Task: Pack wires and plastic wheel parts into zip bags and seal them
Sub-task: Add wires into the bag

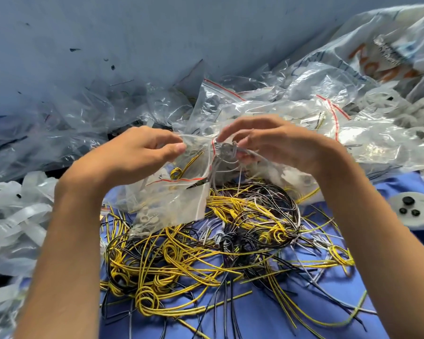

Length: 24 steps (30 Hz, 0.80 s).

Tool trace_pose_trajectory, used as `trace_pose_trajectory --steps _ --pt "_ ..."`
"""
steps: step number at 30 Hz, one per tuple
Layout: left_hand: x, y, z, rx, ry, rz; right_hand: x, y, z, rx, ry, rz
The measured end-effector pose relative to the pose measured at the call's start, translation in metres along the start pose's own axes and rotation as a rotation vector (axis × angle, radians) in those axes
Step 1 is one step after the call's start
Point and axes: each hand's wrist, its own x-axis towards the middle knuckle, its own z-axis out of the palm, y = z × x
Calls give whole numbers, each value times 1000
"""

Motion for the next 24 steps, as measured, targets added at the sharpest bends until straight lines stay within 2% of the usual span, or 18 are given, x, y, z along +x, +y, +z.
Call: trace_pose_trajectory --steps 4,8,11,18,24 --pt "0 0 -1 7 13 8 0 -24 -1 -269 -51 -29" --pt "-2 1 -1 11 18 10 4 -29 5 -261 73 -120" --pt "-4 2 -3 1 7 14 7 -21 14 -293 106 -148" --pt "0 1 0 -77 -66 -16 17 -2 33 -99 40 -41" --pt "1 6 4 12 -143 37 24 3 44 59 78 -59"
